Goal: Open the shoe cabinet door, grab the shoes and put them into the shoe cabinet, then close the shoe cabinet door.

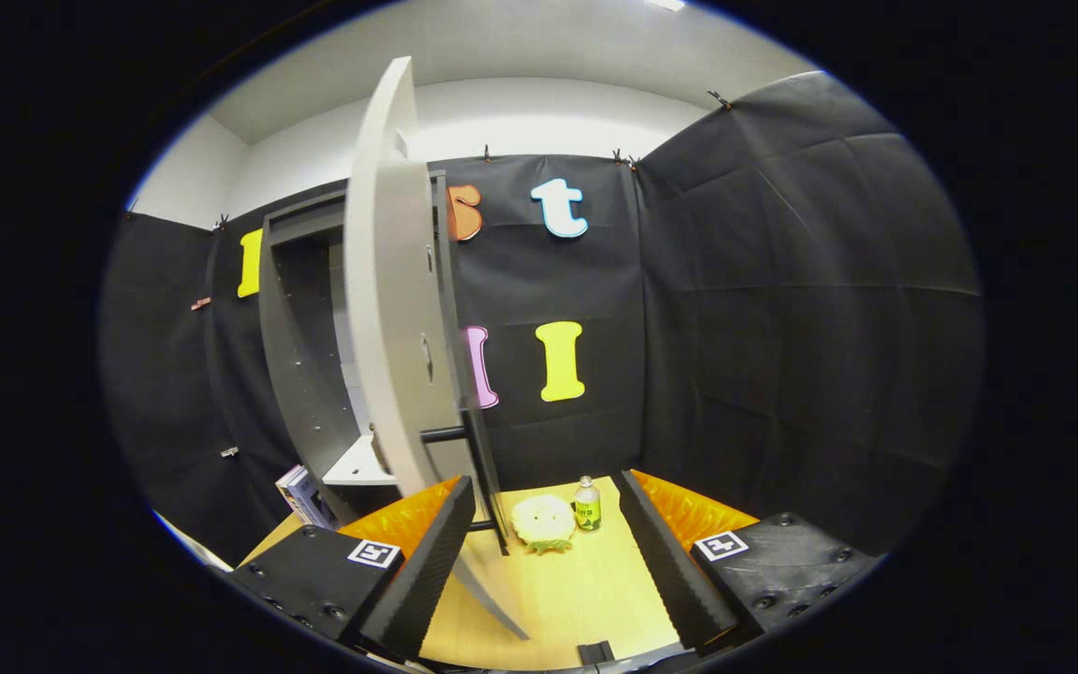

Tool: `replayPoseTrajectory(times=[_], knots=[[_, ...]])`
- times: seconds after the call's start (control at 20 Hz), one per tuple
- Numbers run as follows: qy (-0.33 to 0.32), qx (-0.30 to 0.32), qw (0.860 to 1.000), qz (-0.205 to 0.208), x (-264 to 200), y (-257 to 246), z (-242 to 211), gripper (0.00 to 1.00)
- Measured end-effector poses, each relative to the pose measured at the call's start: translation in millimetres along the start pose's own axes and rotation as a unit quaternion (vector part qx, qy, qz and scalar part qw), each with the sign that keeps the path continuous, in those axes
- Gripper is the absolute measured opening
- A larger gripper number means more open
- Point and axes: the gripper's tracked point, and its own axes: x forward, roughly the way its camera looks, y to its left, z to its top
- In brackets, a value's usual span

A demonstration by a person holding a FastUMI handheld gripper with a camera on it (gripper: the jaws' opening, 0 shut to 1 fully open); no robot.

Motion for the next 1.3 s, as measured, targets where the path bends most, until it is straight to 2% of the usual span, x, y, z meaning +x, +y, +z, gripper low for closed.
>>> replayPoseTrajectory(times=[0.25,0.5,0.9,1.3], knots=[[0.018,0.000,0.999,0.026,32,-3,-7,0.98],[0.010,-0.007,0.999,0.050,38,7,-5,0.97],[0.010,-0.011,0.999,0.041,33,22,-10,0.97],[0.010,-0.011,0.999,0.039,18,72,-19,0.97]])
